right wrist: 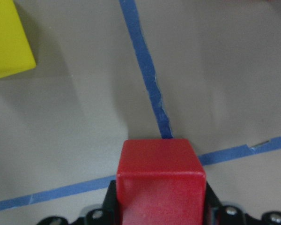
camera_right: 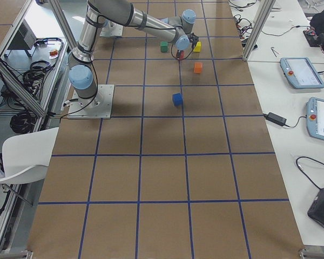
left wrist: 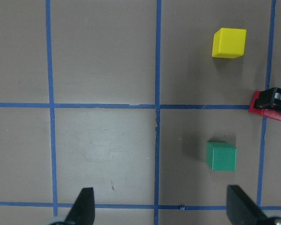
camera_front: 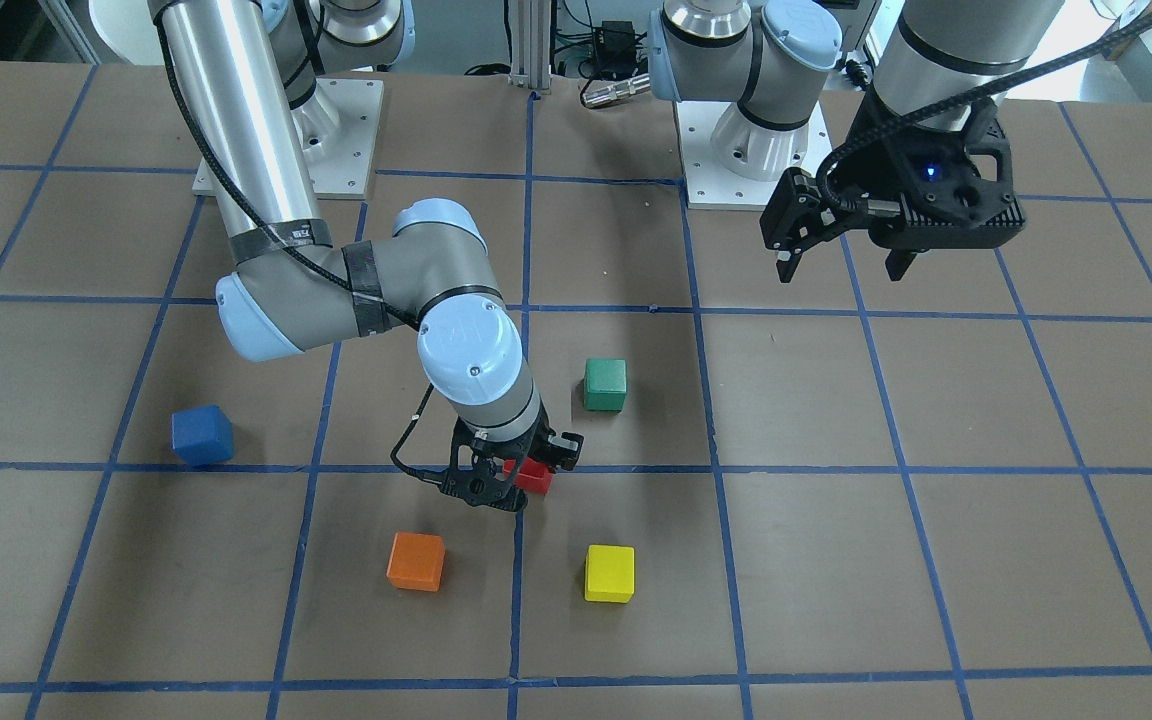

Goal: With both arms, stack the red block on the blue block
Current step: 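Lift the red cube with the right gripper and carry it over the blue cube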

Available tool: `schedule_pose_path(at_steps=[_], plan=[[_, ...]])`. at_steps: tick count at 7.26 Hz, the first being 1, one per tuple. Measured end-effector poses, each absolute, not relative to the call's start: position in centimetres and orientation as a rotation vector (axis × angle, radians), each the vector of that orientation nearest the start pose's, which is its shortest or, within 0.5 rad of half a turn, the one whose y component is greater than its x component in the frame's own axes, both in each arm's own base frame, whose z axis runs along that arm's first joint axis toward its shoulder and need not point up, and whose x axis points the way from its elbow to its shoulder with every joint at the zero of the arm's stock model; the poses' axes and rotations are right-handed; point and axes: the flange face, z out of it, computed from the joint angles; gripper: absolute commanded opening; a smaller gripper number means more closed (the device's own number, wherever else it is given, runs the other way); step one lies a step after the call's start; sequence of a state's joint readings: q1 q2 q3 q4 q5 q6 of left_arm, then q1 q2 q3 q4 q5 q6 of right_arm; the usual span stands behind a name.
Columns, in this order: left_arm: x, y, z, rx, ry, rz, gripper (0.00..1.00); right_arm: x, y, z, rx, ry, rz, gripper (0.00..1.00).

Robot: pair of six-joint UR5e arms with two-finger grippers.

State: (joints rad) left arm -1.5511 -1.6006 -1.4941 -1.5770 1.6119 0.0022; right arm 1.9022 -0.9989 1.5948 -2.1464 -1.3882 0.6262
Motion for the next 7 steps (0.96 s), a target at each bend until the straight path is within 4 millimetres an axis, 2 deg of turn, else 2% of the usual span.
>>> schedule_pose_path(at_steps=[1, 2, 3, 4, 5, 7], plan=[[-11.9, -51.0, 51.1, -0.026, 3.09, -0.063, 1.0, 35.4, -56.8, 21.0, 0.435, 2.948, 0.135, 0.0], [-11.8, -50.9, 51.2, -0.026, 3.082, -0.067, 1.0, 34.9, -57.0, 23.2, 0.423, 2.944, 0.101, 0.0], [-11.6, -50.8, 51.3, -0.026, 3.066, -0.069, 1.0, 33.4, -57.4, 26.0, 0.395, 2.946, 0.076, 0.0], [-11.5, -50.8, 51.4, -0.027, 3.049, -0.07, 1.0, 30.5, -58.1, 28.8, 0.376, 2.95, 0.077, 0.0], [-11.4, -50.8, 51.4, -0.027, 3.041, -0.07, 1.0, 26.5, -58.7, 31.4, 0.364, 2.95, 0.09, 0.0], [-11.4, -50.8, 51.3, -0.034, 3.038, -0.066, 1.0, 18.9, -58.9, 35.2, 0.283, 2.968, 0.098, 0.0]])
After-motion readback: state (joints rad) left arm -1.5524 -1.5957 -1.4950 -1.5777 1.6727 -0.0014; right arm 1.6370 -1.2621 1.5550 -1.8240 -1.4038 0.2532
